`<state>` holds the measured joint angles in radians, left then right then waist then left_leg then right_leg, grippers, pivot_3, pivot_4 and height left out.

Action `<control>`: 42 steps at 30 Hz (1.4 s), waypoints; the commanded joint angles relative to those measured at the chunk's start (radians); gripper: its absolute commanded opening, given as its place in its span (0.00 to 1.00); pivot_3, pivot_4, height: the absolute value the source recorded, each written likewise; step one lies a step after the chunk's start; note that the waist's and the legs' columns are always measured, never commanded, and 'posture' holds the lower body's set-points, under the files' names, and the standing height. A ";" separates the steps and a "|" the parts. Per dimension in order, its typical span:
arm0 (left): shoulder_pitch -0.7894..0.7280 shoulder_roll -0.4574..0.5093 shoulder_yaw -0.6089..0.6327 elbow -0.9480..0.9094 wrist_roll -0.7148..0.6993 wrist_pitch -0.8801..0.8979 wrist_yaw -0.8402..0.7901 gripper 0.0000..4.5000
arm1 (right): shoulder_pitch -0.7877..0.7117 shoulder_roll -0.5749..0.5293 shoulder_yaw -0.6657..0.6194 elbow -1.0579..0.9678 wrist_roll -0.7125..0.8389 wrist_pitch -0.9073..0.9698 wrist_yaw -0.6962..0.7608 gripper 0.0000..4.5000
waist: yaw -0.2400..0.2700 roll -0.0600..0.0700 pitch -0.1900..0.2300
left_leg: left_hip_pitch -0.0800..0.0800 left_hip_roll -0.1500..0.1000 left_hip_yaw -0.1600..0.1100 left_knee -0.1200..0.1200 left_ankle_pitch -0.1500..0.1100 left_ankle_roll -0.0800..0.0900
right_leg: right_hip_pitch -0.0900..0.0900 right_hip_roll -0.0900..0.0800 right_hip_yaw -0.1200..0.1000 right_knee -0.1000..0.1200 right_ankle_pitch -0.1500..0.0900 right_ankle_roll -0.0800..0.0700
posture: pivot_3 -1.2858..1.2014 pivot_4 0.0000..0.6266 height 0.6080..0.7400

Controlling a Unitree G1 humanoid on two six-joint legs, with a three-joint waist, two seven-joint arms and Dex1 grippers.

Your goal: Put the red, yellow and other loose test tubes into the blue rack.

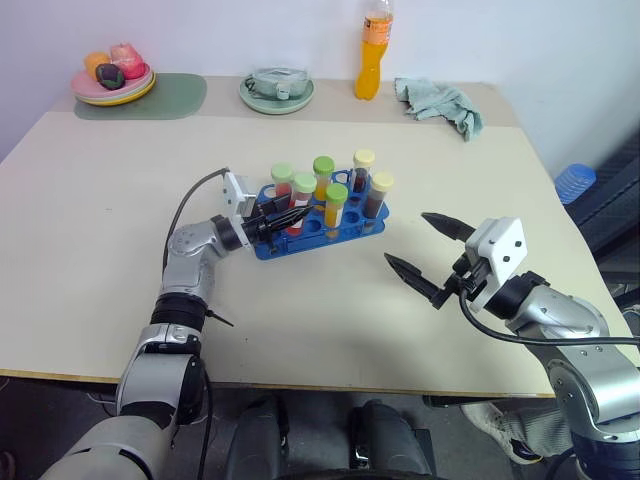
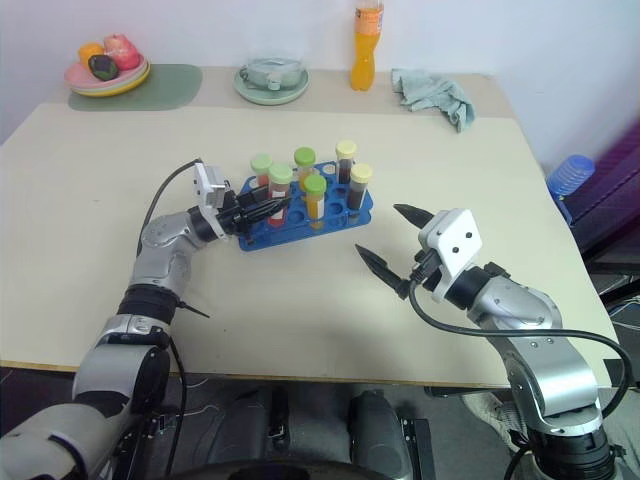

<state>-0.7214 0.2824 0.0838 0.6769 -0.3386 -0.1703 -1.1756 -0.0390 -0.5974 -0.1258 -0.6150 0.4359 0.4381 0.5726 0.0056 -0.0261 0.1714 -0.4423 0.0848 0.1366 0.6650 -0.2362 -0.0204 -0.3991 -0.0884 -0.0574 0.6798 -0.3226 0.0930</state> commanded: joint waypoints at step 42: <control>0.721 0.253 0.159 -0.900 -0.106 0.316 0.363 0.99 | -0.052 -0.095 -0.183 0.521 0.021 -0.243 0.300 1.00 | -0.017 0.002 -0.001 | 0.002 0.000 -0.001 -0.001 0.000 0.000 | 0.001 -0.001 0.000 0.000 0.000 0.000 | 0.52 0.24 1.00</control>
<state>-0.0063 0.5309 0.2209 -0.1755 -0.4231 0.1369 -0.8219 -0.0883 -0.6784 -0.2792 -0.0803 0.4377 0.2075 0.8621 -0.0113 -0.0241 0.1704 -0.4405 0.0853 0.1350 0.6638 -0.2362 -0.0205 -0.3976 -0.0892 -0.0570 0.6796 -0.3226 0.0929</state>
